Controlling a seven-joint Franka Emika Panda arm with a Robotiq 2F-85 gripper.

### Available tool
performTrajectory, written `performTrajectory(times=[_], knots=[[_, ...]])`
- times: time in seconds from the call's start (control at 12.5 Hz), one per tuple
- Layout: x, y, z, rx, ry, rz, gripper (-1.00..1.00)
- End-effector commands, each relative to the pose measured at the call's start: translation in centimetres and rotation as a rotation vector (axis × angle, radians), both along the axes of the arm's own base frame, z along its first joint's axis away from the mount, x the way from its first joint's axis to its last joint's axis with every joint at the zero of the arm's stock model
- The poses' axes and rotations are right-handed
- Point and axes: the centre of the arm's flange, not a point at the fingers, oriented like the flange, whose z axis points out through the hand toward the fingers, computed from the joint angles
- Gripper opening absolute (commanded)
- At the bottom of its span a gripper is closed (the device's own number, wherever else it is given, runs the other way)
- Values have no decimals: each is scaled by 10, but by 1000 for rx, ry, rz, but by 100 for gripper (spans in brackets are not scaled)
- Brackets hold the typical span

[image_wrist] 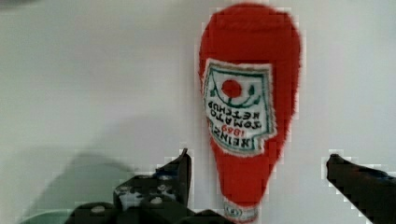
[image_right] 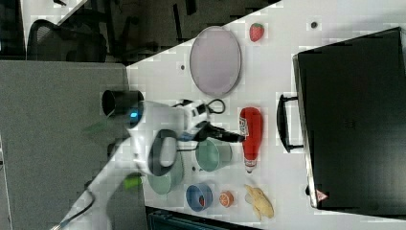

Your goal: Pick ketchup from plate and place it on table.

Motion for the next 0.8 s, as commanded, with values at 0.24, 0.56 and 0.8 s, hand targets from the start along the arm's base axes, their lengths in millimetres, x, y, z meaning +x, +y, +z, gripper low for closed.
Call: performTrajectory(times=[0.24,0.56,0.8], knots=[[38,22,244,-63,-266,-338,100],[12,25,314,-110,-157,-550,100],[14,27,332,-103,-195,-548,100]])
